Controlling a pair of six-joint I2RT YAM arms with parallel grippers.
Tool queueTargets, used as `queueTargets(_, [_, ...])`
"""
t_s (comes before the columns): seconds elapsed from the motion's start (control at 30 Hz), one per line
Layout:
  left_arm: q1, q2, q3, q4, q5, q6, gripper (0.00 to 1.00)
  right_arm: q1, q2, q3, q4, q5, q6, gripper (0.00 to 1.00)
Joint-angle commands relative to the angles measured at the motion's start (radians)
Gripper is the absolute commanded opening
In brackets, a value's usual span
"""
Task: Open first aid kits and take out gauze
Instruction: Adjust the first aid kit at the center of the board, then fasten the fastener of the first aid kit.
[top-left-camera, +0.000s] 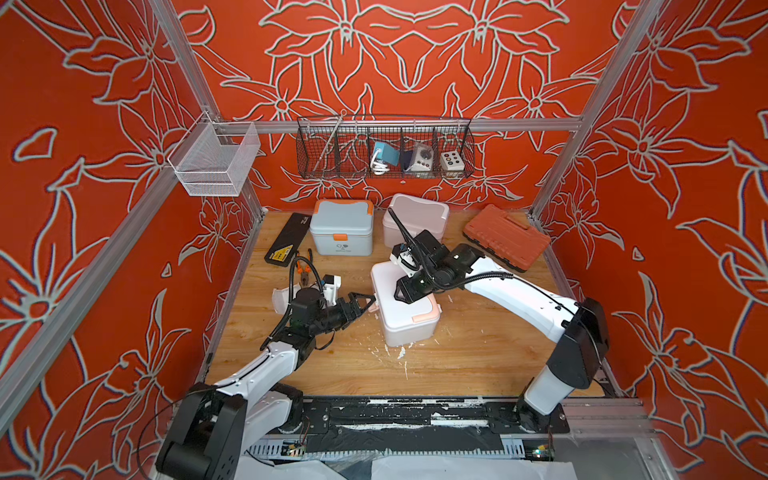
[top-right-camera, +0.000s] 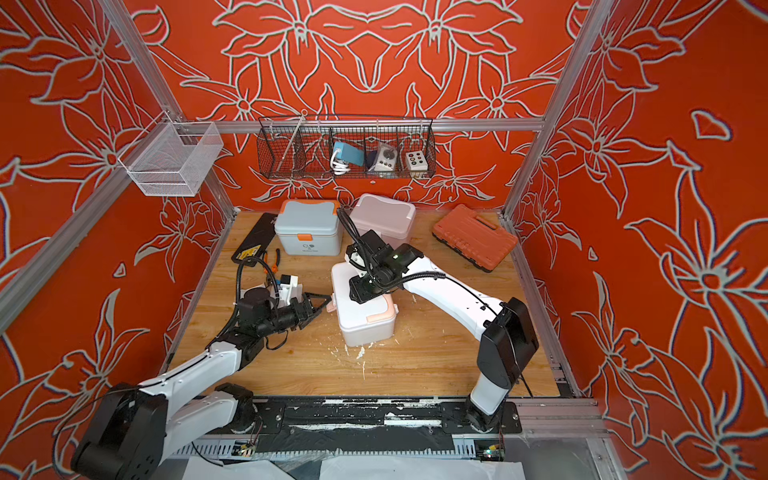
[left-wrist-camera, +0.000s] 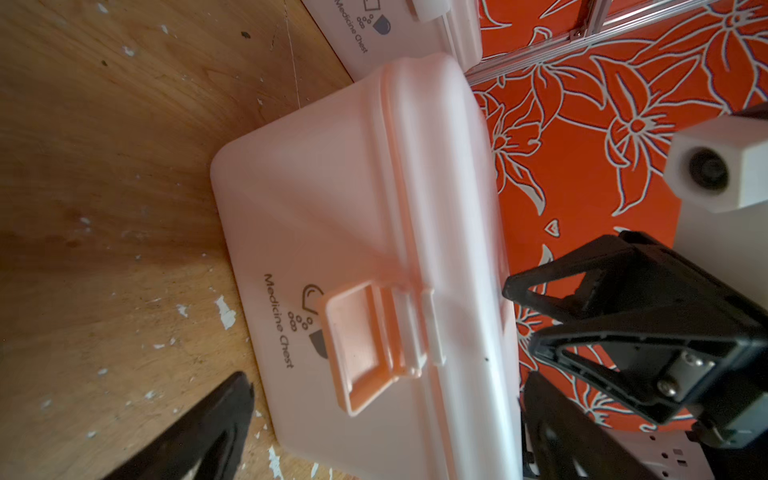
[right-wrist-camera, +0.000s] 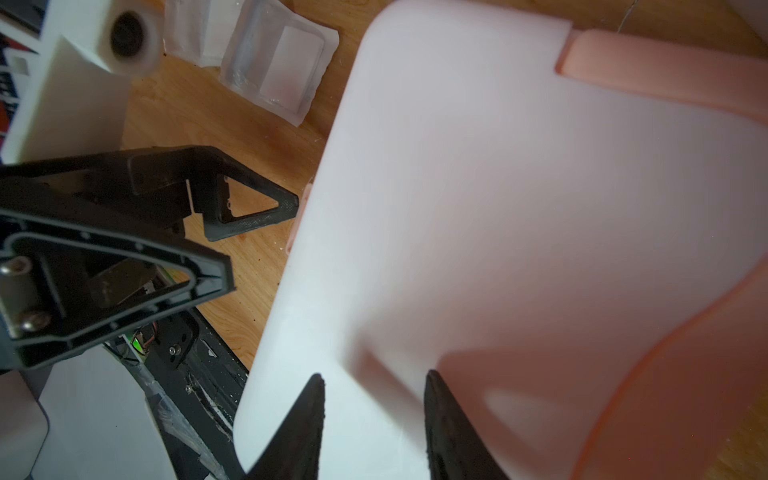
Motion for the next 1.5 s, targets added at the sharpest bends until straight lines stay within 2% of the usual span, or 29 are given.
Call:
queueTargets(0.0, [0.006,0.06,-0.015,0.236,0.049,-0.075,0.98,0.008,0.027,-0.005,-0.028,-0.006,-0.006,0.4])
queueTargets(0.27, [-0.01,0.225,-0.029,0.53,0.113,-0.189,0.98,0.009,0.028,-0.01,-0.026,-0.005,-0.002,0.4])
queueTargets(0.57, [-0.063,0.305,-0.018,0.688,0.145,-0.241,0.98,0.01,0.033,-0.015,-0.023,-0.009,-0.002,0.4])
queueTargets(1.47, [-0.032,0.109,-0.013,0.509,0.146,-0.217,0.98,0.01,0.02,-0.056,0.001,-0.013,0.001,0.4])
